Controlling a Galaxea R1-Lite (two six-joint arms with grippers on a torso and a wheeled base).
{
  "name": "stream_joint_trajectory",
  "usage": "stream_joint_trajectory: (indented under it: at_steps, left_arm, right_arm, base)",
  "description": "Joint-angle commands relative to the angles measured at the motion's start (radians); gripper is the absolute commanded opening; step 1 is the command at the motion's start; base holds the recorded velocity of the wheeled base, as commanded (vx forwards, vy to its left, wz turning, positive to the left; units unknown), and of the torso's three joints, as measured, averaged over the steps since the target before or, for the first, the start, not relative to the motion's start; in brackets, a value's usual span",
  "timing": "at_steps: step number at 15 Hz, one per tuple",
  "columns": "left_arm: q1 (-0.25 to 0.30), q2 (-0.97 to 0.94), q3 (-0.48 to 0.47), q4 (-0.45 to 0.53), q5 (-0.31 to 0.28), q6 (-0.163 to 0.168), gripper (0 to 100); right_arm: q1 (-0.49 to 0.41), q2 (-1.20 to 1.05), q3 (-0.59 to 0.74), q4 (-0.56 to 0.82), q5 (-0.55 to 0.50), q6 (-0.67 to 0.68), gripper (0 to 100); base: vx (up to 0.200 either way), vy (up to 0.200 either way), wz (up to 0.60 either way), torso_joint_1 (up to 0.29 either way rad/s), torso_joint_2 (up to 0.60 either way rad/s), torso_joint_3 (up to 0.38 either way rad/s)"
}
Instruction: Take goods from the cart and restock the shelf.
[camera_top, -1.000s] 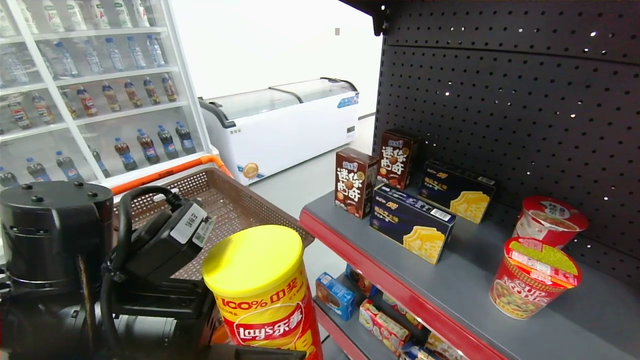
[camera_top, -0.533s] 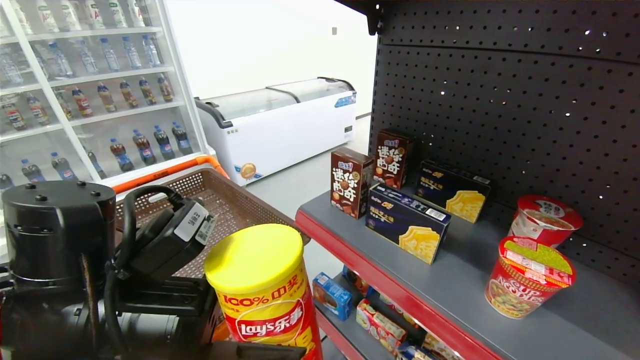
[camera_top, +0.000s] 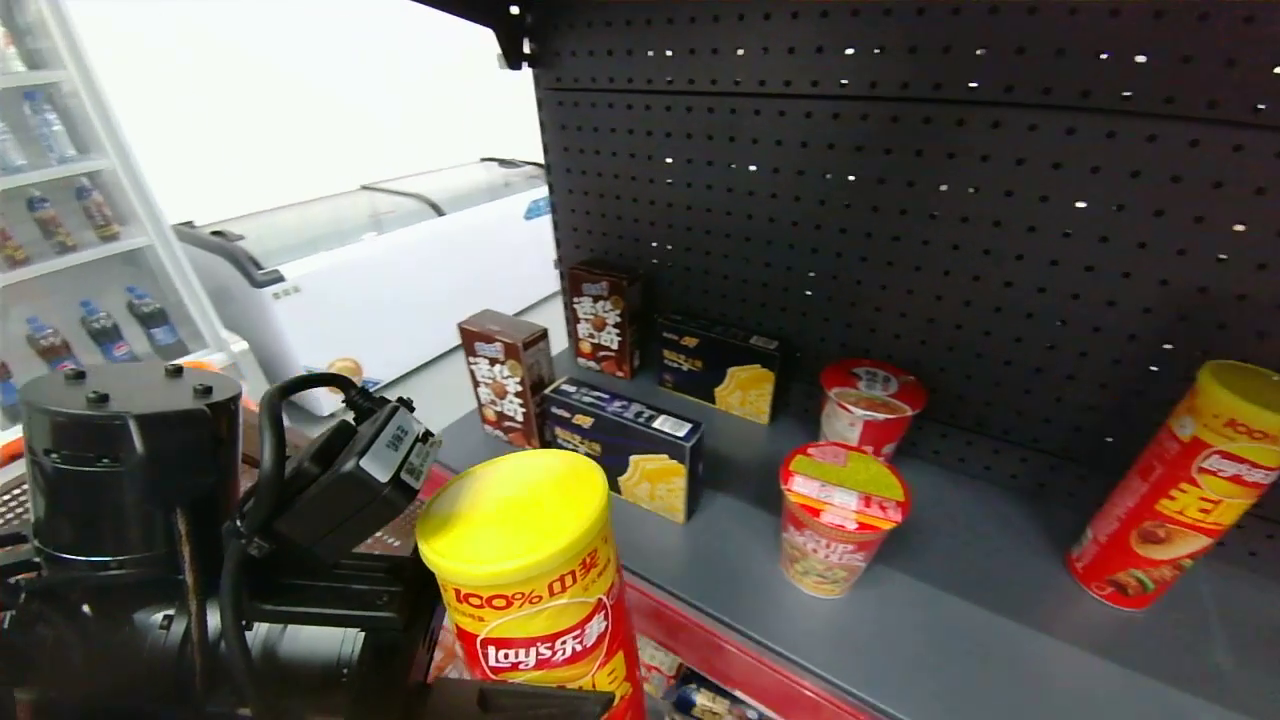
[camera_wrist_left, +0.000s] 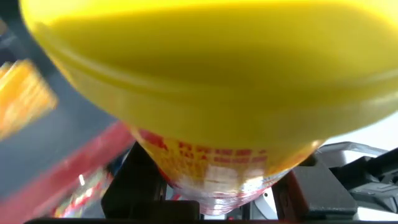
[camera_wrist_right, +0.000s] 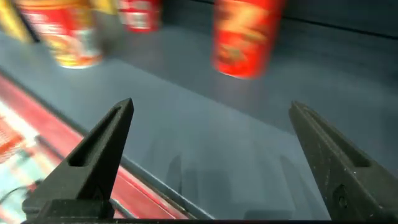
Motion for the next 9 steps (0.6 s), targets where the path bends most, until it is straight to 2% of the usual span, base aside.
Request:
stream_joint_trajectory:
  at_steps: [1, 9]
  left_arm:
    - [0.000, 0.005, 0.000, -0.001, -0.001, 0.000, 0]
    - [0.000, 0.016, -0.002, -0.006, -0.001, 0.000, 0]
  right_arm:
    - [0.000, 0.000, 0.000, 0.000, 0.000, 0.000, 100]
    - [0.000, 0.000, 0.000, 0.000, 0.000, 0.000, 100]
  base:
    - [0.000, 0.000, -0.60, 0.002, 0.00, 0.002]
    - [0.000, 0.000, -0.60, 0.004, 0.00, 0.002]
